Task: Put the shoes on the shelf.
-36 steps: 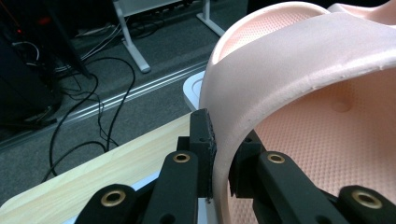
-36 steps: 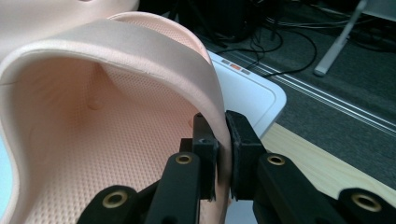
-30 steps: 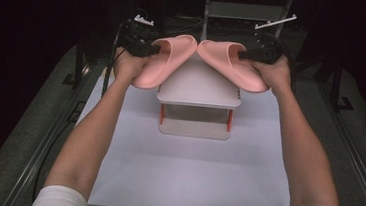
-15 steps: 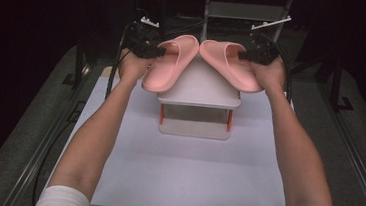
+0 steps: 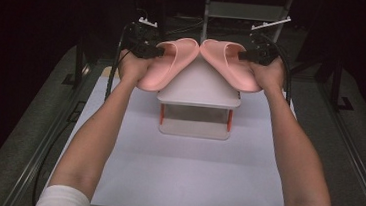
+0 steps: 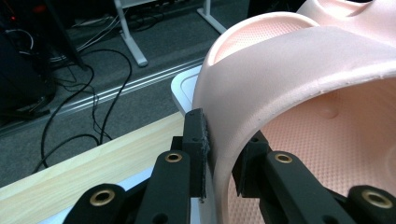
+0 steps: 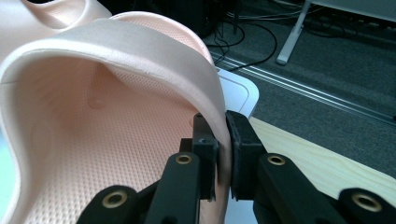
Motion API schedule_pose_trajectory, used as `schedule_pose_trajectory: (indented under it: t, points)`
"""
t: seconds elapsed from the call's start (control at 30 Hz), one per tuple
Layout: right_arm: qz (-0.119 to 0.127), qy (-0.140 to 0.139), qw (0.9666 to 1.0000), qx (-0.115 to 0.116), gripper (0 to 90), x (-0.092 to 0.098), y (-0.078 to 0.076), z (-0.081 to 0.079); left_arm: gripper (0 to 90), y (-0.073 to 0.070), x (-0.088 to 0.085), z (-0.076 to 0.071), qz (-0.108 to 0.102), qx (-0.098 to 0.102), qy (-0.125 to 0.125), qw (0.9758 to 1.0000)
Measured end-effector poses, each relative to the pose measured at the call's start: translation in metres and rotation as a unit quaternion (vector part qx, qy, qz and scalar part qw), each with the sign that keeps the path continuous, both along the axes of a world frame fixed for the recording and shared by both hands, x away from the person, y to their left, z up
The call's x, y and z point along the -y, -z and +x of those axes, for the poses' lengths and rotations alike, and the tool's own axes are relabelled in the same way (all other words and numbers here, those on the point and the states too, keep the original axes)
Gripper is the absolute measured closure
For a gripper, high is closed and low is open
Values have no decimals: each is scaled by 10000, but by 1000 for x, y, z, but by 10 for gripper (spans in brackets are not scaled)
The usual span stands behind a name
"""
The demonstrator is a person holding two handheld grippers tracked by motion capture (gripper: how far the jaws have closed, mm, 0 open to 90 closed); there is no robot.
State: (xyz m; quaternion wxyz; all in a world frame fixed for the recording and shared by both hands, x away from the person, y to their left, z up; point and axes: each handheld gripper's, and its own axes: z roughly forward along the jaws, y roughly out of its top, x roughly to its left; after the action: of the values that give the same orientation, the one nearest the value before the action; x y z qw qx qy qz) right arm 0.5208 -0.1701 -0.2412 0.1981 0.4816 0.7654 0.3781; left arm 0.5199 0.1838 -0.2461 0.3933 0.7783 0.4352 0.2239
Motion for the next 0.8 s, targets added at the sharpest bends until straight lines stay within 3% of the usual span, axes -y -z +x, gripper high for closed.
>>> schedule_pose_trajectory:
  t: [0.23,0.8]
  points:
    - [99,10,9999,-23,797,-2,0,-1,753,1,7,-1,-23,11,38,10000]
    - [-131,-82,9999,-13,745,-18,3,-6,694,6,18,-2,4,-93,67,9999]
